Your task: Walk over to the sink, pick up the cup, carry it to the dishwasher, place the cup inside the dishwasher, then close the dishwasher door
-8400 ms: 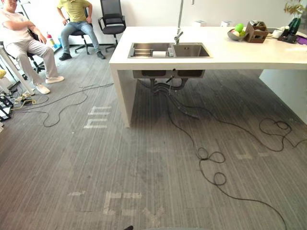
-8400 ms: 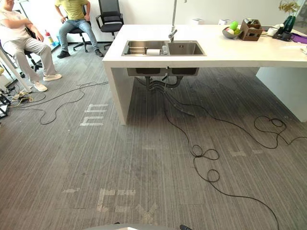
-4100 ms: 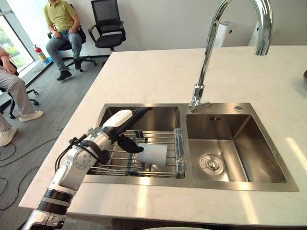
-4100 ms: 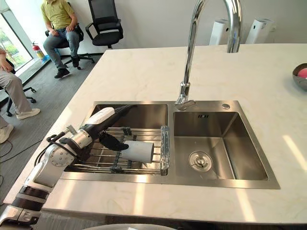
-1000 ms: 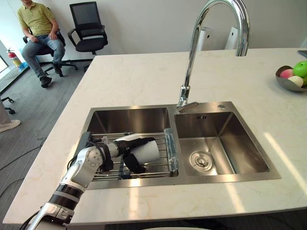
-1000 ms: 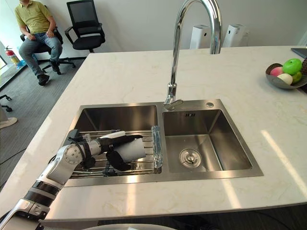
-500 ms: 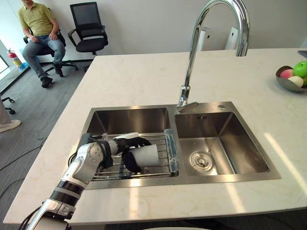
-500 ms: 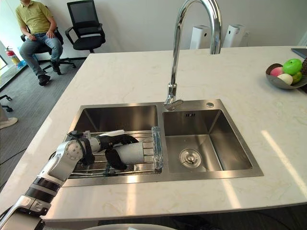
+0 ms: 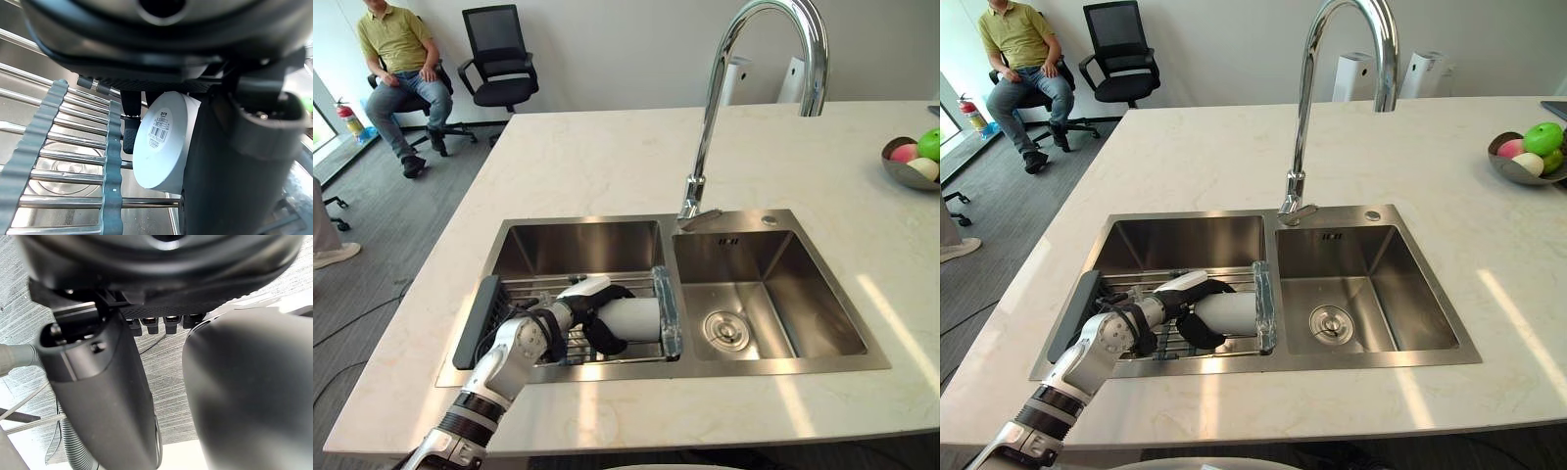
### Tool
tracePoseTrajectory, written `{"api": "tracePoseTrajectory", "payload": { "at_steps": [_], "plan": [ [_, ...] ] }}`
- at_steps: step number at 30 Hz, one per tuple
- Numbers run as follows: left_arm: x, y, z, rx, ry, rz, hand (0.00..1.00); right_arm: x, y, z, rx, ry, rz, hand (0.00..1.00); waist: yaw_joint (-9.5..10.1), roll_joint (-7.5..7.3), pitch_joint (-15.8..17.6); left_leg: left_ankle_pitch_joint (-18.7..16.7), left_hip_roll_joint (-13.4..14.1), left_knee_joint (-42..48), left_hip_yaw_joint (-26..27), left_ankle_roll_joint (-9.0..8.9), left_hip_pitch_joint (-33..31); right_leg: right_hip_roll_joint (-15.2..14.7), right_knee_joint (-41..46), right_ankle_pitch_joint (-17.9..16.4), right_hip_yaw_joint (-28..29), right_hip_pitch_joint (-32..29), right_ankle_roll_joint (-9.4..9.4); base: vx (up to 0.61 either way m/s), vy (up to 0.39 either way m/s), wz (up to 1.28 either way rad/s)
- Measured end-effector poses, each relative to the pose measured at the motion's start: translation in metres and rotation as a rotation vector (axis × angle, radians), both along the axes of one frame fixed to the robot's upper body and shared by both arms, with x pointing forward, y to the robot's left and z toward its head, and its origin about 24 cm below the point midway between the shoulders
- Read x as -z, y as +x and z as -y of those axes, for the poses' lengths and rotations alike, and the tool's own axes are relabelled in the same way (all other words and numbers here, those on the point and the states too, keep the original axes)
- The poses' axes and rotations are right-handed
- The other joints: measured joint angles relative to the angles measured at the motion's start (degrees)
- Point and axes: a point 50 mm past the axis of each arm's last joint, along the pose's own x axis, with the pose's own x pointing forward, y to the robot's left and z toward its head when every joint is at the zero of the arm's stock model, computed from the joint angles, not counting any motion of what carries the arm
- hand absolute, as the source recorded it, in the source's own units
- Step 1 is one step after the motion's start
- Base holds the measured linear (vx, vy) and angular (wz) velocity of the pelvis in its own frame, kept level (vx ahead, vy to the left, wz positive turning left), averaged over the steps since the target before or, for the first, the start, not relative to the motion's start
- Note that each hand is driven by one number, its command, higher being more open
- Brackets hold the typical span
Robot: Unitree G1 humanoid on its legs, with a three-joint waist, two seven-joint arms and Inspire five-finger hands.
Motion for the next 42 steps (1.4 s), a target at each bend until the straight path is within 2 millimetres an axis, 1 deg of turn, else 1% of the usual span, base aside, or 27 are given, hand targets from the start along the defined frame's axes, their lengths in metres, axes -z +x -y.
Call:
{"api": "tracePoseTrajectory", "payload": {
  "at_steps": [8, 12, 13, 17, 19, 22, 25, 27, 28, 30, 31, 34, 36, 37, 38, 40, 42],
  "plan": [
    [0.003, -0.005, -0.002, -0.009, -0.025, 0.065, 0.00, 0.000, 0.001, 0.000, -0.002, 0.000, -0.002, 1.00, 0.01, -0.02, 0.01, -0.01, 0.00, 0.00, 0.01, 0.01, 0.00, 0.00, -0.01, 0.00, 0.00, 0.00, 0.00, 0.00, 0.000, 0.00],
    [-0.001, -0.005, -0.006, -0.038, -0.087, 0.116, 0.00, 0.000, 0.001, 0.000, -0.002, 0.000, -0.003, 1.00, 0.26, -0.06, 0.04, -0.01, 0.00, 0.00, -0.14, 0.01, -0.04, 0.00, 0.00, 0.00, -0.14, 0.05, 0.00, 0.00, 0.000, 0.00],
    [-0.005, -0.004, -0.009, -0.073, -0.140, 0.146, 0.00, 0.000, 0.001, 0.000, -0.002, 0.000, -0.002, 1.00, 0.27, -0.11, 0.07, 0.00, 0.01, 0.00, -0.21, 0.02, -0.08, 0.00, 0.00, 0.00, -0.20, 0.06, 0.00, 0.00, 0.000, 0.00],
    [-0.015, -0.003, -0.020, -0.155, -0.242, 0.215, 0.00, 0.000, 0.001, -0.001, -0.001, 0.002, -0.002, 1.00, 0.36, -0.31, 0.18, 0.01, -0.01, 0.00, -0.46, 0.03, -0.13, 0.00, 0.00, -0.05, -0.43, 0.18, 0.05, 0.00, 0.000, 0.03],
    [-0.023, -0.001, -0.029, -0.219, -0.297, 0.269, 0.00, 0.000, 0.000, -0.001, -0.001, 0.004, -0.004, 1.00, 0.64, -0.55, 0.25, 0.01, -0.01, 0.01, -0.77, 0.03, -0.12, 0.00, 0.00, -0.18, -0.74, 0.41, 0.07, 0.00, 0.000, 0.07],
    [-0.028, 0.000, -0.042, -0.304, -0.365, 0.310, 0.00, 0.000, -0.001, -0.001, 0.002, 0.005, -0.006, 1.00, 1.19, -0.68, 0.31, 0.01, -0.02, 0.01, -0.86, 0.03, -0.12, 0.00, 0.01, -0.26, -0.82, 0.46, 0.09, 0.00, 0.000, 0.02],
    [-0.031, -0.001, -0.049, -0.363, -0.441, 0.324, 0.00, 0.001, -0.002, -0.002, 0.004, 0.005, -0.008, 1.00, 1.69, -0.82, 0.39, 0.01, -0.04, 0.01, -0.98, 0.03, -0.13, -0.01, 0.01, -0.30, -0.94, 0.54, 0.12, 0.00, 0.000, 0.01],
    [-0.036, -0.006, -0.056, -0.432, -0.568, 0.336, 0.00, 0.001, -0.003, -0.002, 0.011, 0.008, -0.007, 1.00, 1.77, -1.03, 0.50, 0.01, -0.08, 0.01, -1.25, 0.03, -0.22, -0.03, 0.02, -0.39, -1.18, 0.59, 0.12, 0.00, -0.003, 0.05],
    [-0.037, -0.007, -0.057, -0.442, -0.605, 0.336, 0.00, 0.001, -0.003, -0.002, 0.013, 0.009, -0.007, 1.00, 1.80, -1.11, 0.55, 0.01, -0.08, 0.01, -1.32, 0.03, -0.23, -0.03, 0.02, -0.40, -1.24, 0.61, 0.11, -0.01, -0.008, 0.05],
    [-0.046, -0.011, -0.062, -0.481, -0.757, 0.349, 0.00, 0.001, -0.003, -0.003, 0.015, 0.012, -0.007, 1.00, 1.96, -1.43, 0.73, 0.04, -0.11, 0.01, -1.70, 0.06, -0.24, -0.04, 0.04, -0.48, -1.60, 0.82, 0.11, -0.01, -0.010, 0.07],
    [-0.049, -0.012, -0.064, -0.492, -0.800, 0.354, 0.00, 0.001, -0.003, -0.003, 0.016, 0.013, -0.008, 1.00, 2.02, -1.49, 0.76, 0.06, -0.12, 0.01, -1.77, 0.07, -0.24, -0.05, 0.04, -0.48, -1.67, 0.86, 0.11, -0.01, -0.007, 0.06],
    [-0.064, -0.017, -0.069, -0.532, -1.078, 0.387, 0.00, 0.002, -0.008, -0.001, 0.063, 0.017, -0.014, 1.00, 2.80, -1.62, 0.72, 0.10, -0.14, 0.02, -1.95, 0.09, -0.34, -0.11, 0.06, -0.50, -1.76, 0.91, 0.09, 0.00, -0.002, 0.01],
    [-0.073, -0.021, -0.068, -0.526, -1.184, 0.420, 0.00, 0.002, -0.011, 0.001, 0.097, 0.017, -0.014, 1.00, 3.22, -1.63, 0.71, 0.13, -0.11, 0.02, -1.99, 0.09, -0.47, -0.27, 0.14, -0.53, -1.77, 0.82, 0.05, 0.00, 0.000, 0.00],
    [-0.082, -0.026, -0.067, -0.497, -1.288, 0.442, 0.00, 0.002, -0.013, 0.001, 0.103, 0.018, -0.019, 1.00, 3.39, -1.67, 0.69, 0.18, -0.06, 0.02, -2.06, 0.06, -0.48, -0.24, 0.39, -0.63, -1.75, 0.80, -0.05, 0.00, 0.000, 0.00],
    [-0.083, -0.027, -0.067, -0.489, -1.304, 0.447, 0.00, 0.002, -0.013, 0.001, 0.103, 0.018, -0.020, 1.00, 3.41, -1.68, 0.68, 0.19, -0.05, 0.02, -2.08, 0.06, -0.48, -0.23, 0.43, -0.66, -1.75, 0.79, -0.07, 0.00, 0.000, 0.00],
    [-0.096, -0.033, -0.062, -0.424, -1.428, 0.486, 0.00, 0.003, -0.015, 0.002, 0.141, 0.023, -0.024, 1.00, 3.57, -1.70, 0.63, 0.30, 0.06, 0.02, -2.15, 0.06, -0.53, -0.13, 0.81, -0.81, -1.67, 0.55, -0.18, -0.02, -0.005, 0.01],
    [-0.102, -0.036, -0.062, -0.406, -1.475, 0.518, 0.00, 0.003, -0.016, 0.002, 0.149, 0.024, -0.025, 1.00, 3.55, -1.71, 0.57, 0.37, 0.14, 0.02, -2.10, 0.04, -0.53, -0.07, 0.96, -0.83, -1.54, 0.53, -0.20, 0.00, 0.000, 0.00]
  ]
}}
